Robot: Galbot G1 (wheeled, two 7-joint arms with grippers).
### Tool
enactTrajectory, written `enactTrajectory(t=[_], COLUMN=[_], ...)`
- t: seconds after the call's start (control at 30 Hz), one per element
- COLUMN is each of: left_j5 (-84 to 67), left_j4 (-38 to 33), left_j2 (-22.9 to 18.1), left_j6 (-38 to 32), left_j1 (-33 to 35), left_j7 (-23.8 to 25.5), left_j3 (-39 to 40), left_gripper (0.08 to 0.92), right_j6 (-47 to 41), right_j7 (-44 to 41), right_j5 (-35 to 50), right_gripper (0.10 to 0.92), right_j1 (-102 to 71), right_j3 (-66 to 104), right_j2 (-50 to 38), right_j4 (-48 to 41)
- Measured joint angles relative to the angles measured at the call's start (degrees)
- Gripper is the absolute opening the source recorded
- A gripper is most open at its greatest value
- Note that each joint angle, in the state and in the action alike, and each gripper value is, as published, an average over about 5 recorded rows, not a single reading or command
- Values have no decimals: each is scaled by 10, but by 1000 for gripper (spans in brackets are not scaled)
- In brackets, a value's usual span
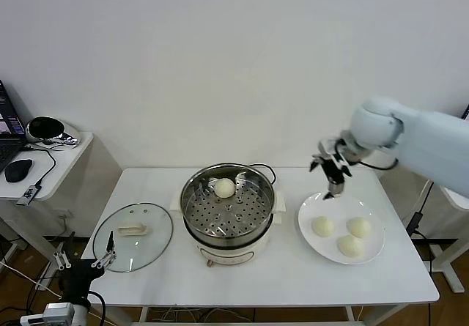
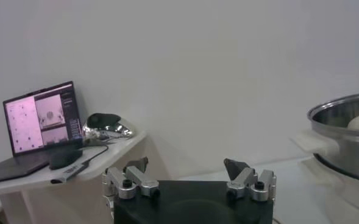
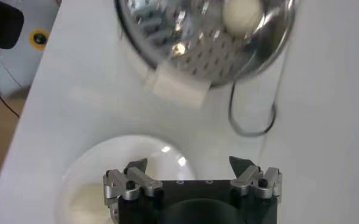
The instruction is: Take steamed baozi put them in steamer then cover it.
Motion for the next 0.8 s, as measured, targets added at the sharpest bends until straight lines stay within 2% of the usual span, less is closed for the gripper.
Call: enactTrajectory(t=[0.33, 0.8], left_j5=[0, -2], left_j4=[0, 2], left_j2=[-2, -3], left_j6=[0, 0], left_j1=[6, 12], left_j7=[0, 0], left_j3=[-9, -25], left_gripper=[823, 823], right_j6=[15, 35], right_j7=[2, 18], right_j5=[-81, -155], right_gripper=[823, 823], right_j1=[-127, -269], right_j3=[84, 181], right_j2=[-14, 49], right_j4=[-46, -130])
